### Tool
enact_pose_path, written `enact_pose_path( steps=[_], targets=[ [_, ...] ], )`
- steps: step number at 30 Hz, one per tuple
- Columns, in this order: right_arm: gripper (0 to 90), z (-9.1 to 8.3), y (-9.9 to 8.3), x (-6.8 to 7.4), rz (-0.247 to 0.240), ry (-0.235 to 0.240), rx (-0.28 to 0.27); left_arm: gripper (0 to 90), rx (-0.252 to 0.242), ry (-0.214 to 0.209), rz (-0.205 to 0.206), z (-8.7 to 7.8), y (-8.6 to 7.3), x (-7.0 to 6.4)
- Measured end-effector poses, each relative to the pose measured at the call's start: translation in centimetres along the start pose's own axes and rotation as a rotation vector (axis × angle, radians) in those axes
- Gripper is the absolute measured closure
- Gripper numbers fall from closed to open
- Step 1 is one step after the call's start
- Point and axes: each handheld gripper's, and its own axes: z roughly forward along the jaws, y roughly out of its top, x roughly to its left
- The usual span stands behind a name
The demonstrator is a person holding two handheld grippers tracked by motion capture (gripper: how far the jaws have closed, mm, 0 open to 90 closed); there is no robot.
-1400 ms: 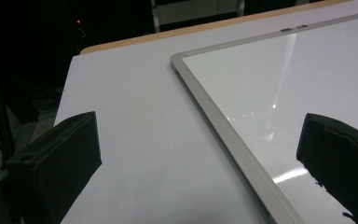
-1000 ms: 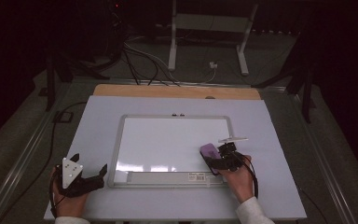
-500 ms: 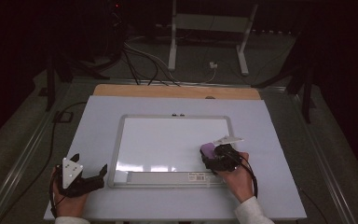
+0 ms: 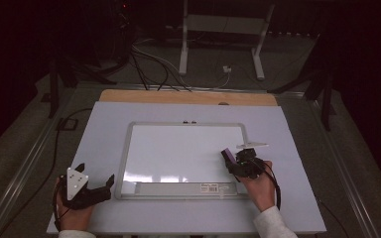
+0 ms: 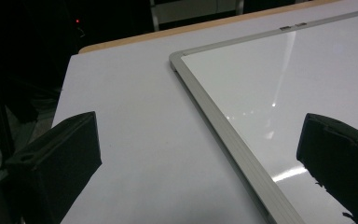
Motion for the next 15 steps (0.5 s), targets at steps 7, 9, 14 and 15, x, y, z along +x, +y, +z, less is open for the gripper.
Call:
enact_pose_path(
  steps=[7,9,14,15],
  targets=[
    [63.4,-0.9,-0.7,-0.9,0.035,-0.002,-0.025,0.5,0.001,0.001,0.002,0.0,0.0,0.0],
    [63.5,-1.1,-1.0,-0.8,0.030,-0.005,-0.027,0.5,0.001,0.001,0.002,0.0,0.0,0.0],
    [63.3,-1.8,-1.9,-0.6,0.027,-0.012,-0.032,0.5,0.001,0.001,0.002,0.0,0.0,-0.1],
    [63.3,-1.9,-2.0,-0.6,0.024,-0.011,-0.032,0.5,0.003,0.001,0.003,0.0,0.0,-0.1]
  ],
)
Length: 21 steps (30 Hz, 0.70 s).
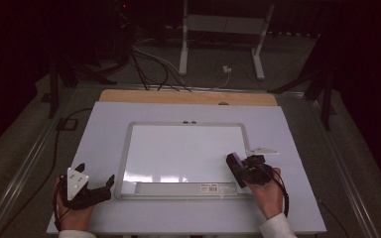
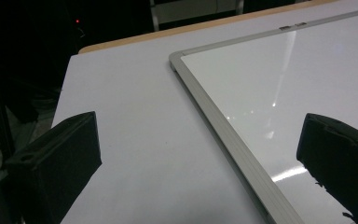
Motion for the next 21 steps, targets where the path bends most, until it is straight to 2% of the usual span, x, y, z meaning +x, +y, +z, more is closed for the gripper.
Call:
enact_pose_path(
  steps=[8,14,17,21],
  targets=[
    [63.2,-1.0,-1.1,-0.1,-0.002,-0.002,-0.003,0.5,-0.001,-0.001,0.002,0.0,0.0,-0.1],
    [63.9,-1.2,-1.5,-0.4,0.036,-0.027,-0.022,0.5,0.000,-0.001,0.006,0.0,0.0,-0.1],
    [64.0,-1.2,-1.5,-0.3,0.046,-0.077,-0.024,0.5,0.001,0.000,0.005,0.0,0.0,-0.1],
    [64.1,-1.2,-1.4,-0.3,0.079,-0.111,-0.023,0.5,0.000,0.000,0.006,0.0,0.0,-0.1]
  ],
)
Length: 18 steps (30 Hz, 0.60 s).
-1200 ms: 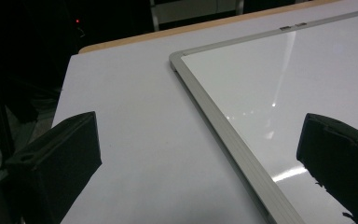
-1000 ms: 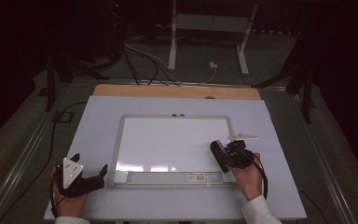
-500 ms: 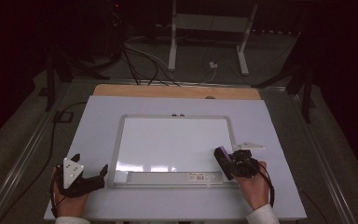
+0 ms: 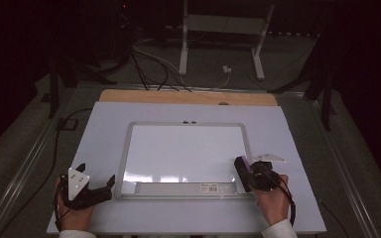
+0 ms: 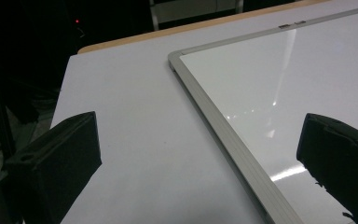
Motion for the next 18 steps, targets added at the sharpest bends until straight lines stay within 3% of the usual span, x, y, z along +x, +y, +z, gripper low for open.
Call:
enact_pose_path(
  steps=[5,18],
  targets=[
    [63.9,0.04,0.01,-0.06,0.027,-0.024,-0.006,0.5,0.000,0.000,0.001,0.02,0.00,-0.02],
    [54.5,-0.61,-0.15,0.02,0.051,0.018,0.008,0.5,0.002,0.000,0.002,0.02,0.03,-0.06]
  ],
)
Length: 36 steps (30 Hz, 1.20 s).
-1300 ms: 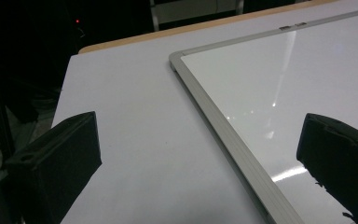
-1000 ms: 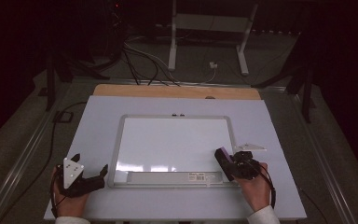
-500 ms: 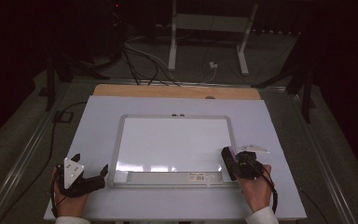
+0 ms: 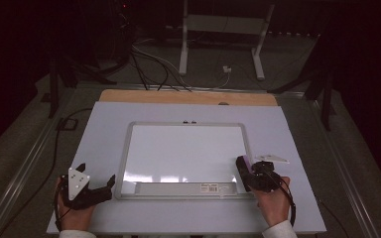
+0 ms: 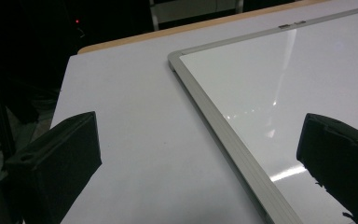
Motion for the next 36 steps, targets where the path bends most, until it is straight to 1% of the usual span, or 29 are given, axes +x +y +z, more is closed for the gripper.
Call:
enact_pose_path(
  steps=[4,6,8,10,12,16,19,20,22,26,30,33,36],
  targets=[
    [51.9,-0.3,-0.2,0.0,0.003,0.016,0.015,0.5,-0.001,0.000,0.000,0.0,0.0,0.0],
    [48.1,-0.3,-0.2,-0.1,0.002,0.024,0.004,0.5,-0.003,0.000,0.000,0.0,0.0,0.0],
    [41.0,-0.4,0.0,-0.3,-0.008,0.045,-0.030,0.5,-0.004,-0.001,0.000,0.0,0.0,0.0],
    [34.9,-0.6,0.2,-0.5,-0.017,0.090,-0.069,0.5,-0.006,0.000,-0.002,-0.1,0.0,0.0],
    [30.1,-0.8,0.4,-0.7,-0.022,0.127,-0.093,0.5,-0.009,0.001,-0.005,-0.1,0.0,0.1],
    [22.2,-1.3,0.5,-1.3,-0.040,0.152,-0.159,0.5,-0.019,-0.003,-0.009,-0.2,0.0,0.2],
    [16.4,-1.8,0.5,-1.8,-0.061,0.170,-0.226,0.5,-0.022,-0.005,-0.007,-0.3,0.1,0.2],
    [15.6,-1.9,0.4,-2.0,-0.068,0.173,-0.249,0.5,-0.023,-0.005,-0.008,-0.3,0.1,0.1],
    [15.0,-2.2,0.3,-2.4,-0.078,0.177,-0.278,0.5,-0.023,-0.005,-0.009,-0.3,0.1,0.1],
    [12.9,-2.5,0.0,-3.1,-0.096,0.185,-0.317,0.5,-0.031,-0.008,-0.012,-0.4,0.1,0.1],
    [10.8,-2.6,-0.7,-3.4,-0.154,0.180,-0.368,0.5,-0.046,-0.020,-0.024,-0.6,0.3,0.2],
    [9.5,-2.9,-1.2,-3.8,-0.188,0.195,-0.421,0.5,-0.059,-0.029,-0.036,-0.7,0.4,0.3],
    [9.3,-3.1,-1.6,-4.1,-0.212,0.207,-0.454,0.4,-0.077,-0.041,-0.053,-0.9,0.5,0.4]
  ],
)
